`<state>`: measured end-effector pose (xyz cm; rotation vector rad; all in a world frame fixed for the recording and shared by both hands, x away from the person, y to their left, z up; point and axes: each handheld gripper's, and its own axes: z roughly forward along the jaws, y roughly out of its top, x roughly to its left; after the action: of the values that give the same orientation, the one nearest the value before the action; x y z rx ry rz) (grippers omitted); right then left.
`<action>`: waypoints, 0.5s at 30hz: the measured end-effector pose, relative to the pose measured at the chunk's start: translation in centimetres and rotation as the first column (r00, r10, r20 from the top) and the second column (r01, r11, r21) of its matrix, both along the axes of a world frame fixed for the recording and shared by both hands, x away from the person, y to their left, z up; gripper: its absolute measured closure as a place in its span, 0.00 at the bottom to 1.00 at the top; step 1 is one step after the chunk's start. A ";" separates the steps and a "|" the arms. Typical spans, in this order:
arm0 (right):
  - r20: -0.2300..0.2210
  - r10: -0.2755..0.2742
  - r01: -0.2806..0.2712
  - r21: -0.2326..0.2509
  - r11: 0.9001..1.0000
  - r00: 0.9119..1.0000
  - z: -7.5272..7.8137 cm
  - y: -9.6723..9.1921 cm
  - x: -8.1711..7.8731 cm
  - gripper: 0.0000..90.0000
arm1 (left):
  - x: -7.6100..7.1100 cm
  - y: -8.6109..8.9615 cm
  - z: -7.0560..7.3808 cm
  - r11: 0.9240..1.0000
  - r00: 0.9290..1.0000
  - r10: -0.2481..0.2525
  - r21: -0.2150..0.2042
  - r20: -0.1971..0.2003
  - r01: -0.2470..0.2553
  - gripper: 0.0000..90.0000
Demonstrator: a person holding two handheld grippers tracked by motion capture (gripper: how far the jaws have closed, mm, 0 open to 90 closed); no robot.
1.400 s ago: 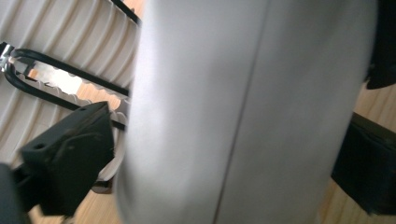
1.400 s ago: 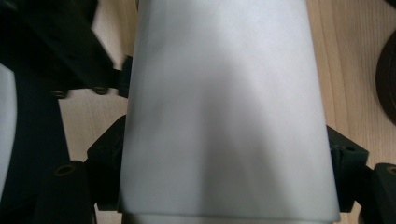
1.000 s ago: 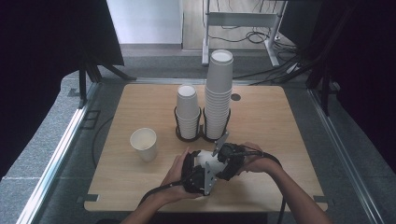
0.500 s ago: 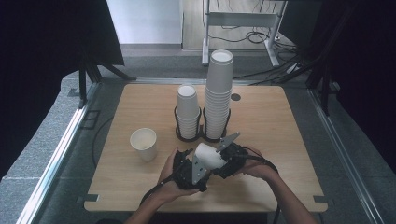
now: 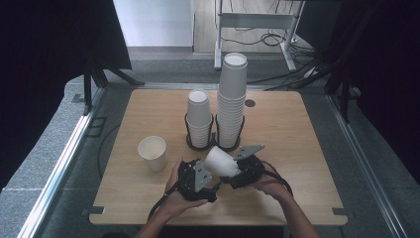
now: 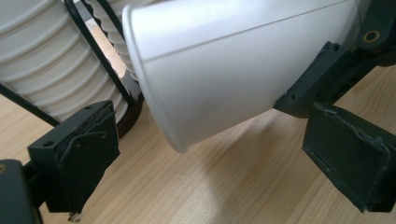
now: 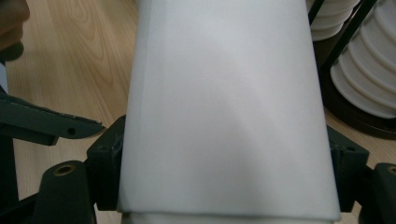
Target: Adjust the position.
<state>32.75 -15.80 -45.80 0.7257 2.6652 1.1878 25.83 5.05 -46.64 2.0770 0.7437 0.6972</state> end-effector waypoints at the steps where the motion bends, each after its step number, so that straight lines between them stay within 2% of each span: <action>1: 0.001 -0.007 0.007 0.016 1.000 1.000 0.0 0.0 -0.1 0.24 | 0.0 0.1 0.0 1.000 1.000 0.004 -0.004 -0.005 -0.004 0.04; 9: 0.027 -0.076 0.073 0.101 0.992 0.997 -0.6 -0.4 -0.9 0.24 | 0.1 0.5 0.0 0.999 0.999 0.010 -0.047 -0.031 -0.012 0.05; 11: 0.056 -0.097 0.089 0.136 0.987 0.994 -0.8 -0.5 -1.2 0.24 | 0.1 0.6 0.0 0.998 0.999 0.010 -0.062 -0.040 -0.012 0.05; 15: 0.071 -0.134 0.119 0.184 0.976 0.989 -1.1 -0.7 -1.7 0.24 | 0.2 0.8 0.2 0.997 0.999 0.011 -0.080 -0.048 -0.015 0.05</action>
<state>31.07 -16.53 -46.94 0.8396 2.4283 1.4034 25.98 5.85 -46.48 2.0230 0.7998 0.6176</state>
